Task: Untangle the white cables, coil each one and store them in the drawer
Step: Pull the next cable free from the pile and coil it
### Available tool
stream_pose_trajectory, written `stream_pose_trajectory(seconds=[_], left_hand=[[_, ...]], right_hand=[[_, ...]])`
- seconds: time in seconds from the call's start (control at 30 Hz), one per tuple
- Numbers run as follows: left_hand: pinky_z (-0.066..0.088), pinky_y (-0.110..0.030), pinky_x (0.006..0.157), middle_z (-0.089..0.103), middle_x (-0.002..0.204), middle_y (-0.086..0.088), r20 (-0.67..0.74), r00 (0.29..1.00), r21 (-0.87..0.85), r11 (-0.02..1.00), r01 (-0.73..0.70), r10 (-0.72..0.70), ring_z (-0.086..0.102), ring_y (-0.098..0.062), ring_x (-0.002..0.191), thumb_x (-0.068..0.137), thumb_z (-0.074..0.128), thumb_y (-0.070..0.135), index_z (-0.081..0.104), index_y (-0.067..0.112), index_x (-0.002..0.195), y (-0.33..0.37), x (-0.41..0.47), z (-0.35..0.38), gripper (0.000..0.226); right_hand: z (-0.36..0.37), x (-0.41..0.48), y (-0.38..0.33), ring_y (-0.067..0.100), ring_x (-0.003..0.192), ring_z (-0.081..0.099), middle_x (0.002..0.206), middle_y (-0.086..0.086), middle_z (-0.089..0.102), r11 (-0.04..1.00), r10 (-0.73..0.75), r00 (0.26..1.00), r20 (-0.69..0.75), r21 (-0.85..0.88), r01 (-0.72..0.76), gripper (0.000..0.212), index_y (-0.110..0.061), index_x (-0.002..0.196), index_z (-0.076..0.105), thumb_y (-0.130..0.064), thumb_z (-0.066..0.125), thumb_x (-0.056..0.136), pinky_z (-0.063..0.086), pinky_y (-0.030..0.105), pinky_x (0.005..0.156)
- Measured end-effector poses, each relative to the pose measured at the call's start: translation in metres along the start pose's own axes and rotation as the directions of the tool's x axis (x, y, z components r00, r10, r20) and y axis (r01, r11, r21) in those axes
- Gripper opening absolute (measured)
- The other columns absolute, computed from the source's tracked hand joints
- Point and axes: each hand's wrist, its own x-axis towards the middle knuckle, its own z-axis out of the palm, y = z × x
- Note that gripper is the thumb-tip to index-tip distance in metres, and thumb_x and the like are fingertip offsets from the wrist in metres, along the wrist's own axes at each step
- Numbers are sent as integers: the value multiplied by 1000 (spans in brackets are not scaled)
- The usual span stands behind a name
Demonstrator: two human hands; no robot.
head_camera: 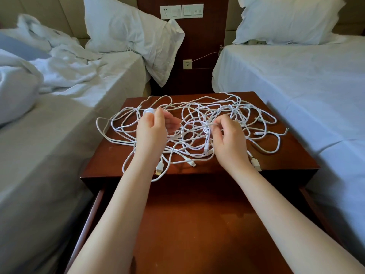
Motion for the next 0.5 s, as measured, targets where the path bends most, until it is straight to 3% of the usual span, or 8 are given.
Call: stream_pose_trajectory(seconds=[0.07,0.2,0.3,0.37,0.43,0.5], left_hand=[[56,-33,78,70,74,-6,38,999,121,992,-24,20,69,-22,76,103,31,15,60,13,72,-3,-1,2,43],[51,-13,64,69,72,-4,103,994,389,919,-63,24,66,-9,66,103,32,17,62,7,76,-7,-3,4,42],[53,-20,60,64,65,-4,195,979,414,910,-31,-55,63,-13,59,103,32,17,56,8,74,-9,-7,8,39],[49,-24,55,55,58,-4,255,966,428,902,-62,-54,54,-20,55,103,33,18,48,10,63,-11,-12,13,44],[37,-24,49,46,57,-5,294,955,405,911,-77,-50,41,-23,55,103,36,20,41,10,59,-14,-17,18,46],[30,-28,49,41,56,-1,291,955,352,935,-44,-64,35,-19,54,102,38,20,36,16,57,-16,-18,19,45]], right_hand=[[0,1,-2,3,68,47,71,-17,48,998,41,999,-18,42,-40,13,-20,86,50,-16,48,99,34,9,58],[-5,2,-7,-2,56,48,65,-10,49,974,115,993,16,196,-116,13,-15,94,53,-22,45,102,36,9,53],[-11,6,-6,1,53,45,76,0,61,930,174,982,79,315,-190,15,-14,95,57,-21,45,101,34,13,48],[-13,8,-5,7,54,47,84,1,66,914,187,975,116,344,-216,17,-17,92,60,-21,46,101,39,23,51],[-16,9,-6,15,68,58,82,-2,67,906,198,974,115,358,-226,18,-19,88,62,-23,49,100,49,29,64],[-19,11,-6,12,69,56,69,-9,60,883,212,973,89,409,-230,21,-21,77,59,-24,54,97,49,31,69]])
